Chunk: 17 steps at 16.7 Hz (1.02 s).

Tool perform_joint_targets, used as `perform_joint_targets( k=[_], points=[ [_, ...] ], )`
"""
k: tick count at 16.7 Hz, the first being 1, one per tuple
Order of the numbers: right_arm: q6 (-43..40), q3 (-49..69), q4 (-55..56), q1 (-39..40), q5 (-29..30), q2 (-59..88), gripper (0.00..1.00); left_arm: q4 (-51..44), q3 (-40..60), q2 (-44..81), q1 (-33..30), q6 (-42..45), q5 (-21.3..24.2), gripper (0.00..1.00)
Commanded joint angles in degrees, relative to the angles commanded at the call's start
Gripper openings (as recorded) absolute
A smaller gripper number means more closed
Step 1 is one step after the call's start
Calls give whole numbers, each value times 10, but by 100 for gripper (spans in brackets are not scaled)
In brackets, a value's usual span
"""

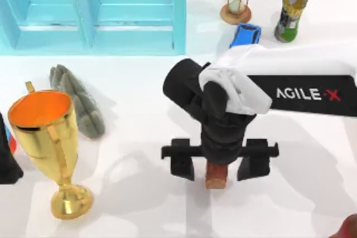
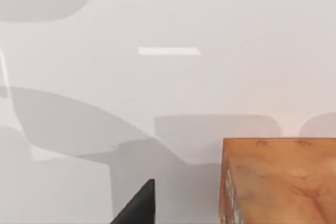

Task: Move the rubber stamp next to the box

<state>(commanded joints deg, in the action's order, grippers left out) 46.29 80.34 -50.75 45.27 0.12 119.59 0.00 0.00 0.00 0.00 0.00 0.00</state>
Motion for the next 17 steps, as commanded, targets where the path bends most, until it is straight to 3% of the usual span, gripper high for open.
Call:
perform_joint_targets(
  k=[8, 17],
  points=[
    [0, 0, 0, 0, 0, 0, 2, 0, 0, 0, 0, 0, 0, 100],
    [0, 0, 0, -1, 0, -1, 0, 0, 0, 0, 0, 0, 0, 100]
  ],
)
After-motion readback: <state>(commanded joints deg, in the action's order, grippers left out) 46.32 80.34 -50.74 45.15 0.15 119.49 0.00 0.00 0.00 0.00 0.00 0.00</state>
